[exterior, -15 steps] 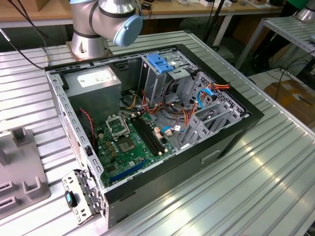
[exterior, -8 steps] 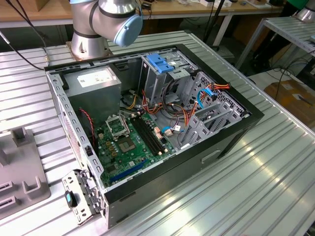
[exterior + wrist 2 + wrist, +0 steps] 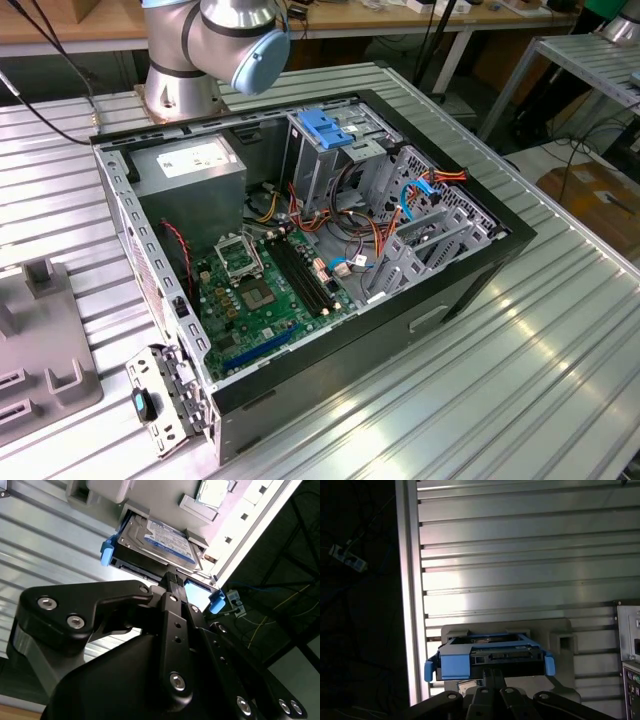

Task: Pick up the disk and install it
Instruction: 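Pick up the disk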

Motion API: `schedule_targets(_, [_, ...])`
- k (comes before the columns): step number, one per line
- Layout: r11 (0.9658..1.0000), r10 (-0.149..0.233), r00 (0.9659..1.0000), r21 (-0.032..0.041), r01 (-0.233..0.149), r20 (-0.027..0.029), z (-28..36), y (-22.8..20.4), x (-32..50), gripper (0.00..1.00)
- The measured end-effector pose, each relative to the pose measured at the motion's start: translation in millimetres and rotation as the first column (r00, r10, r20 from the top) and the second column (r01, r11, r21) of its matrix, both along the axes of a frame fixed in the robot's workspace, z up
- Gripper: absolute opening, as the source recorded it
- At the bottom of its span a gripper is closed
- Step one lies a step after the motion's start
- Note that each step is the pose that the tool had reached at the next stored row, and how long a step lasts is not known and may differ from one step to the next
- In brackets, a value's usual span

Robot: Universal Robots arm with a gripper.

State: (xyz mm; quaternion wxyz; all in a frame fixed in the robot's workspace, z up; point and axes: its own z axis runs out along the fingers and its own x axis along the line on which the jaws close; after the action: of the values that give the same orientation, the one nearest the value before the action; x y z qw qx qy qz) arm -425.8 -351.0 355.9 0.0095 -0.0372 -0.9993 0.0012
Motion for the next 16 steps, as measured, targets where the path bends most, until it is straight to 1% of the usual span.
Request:
schedule_targets(9, [1.0000, 0.003, 1.0000, 0.0000, -0.003, 0.0000, -0.3, 0.0, 0.0, 0.11])
schedule_targets(11, [0.9999, 0.016, 0.9999, 0.0000, -0.016, 0.0000, -0.3, 0.0, 0.0, 0.11])
schedule_targets(14, [0.9977, 0.067, 0.9977, 0.0001, -0.067, 0.0001, -0.4, 0.0, 0.0, 0.11])
schedule_targets(16, [0.9971, 0.076, 0.9971, 0.0000, -0.076, 0.0000, -0.3, 0.0, 0.0, 0.11])
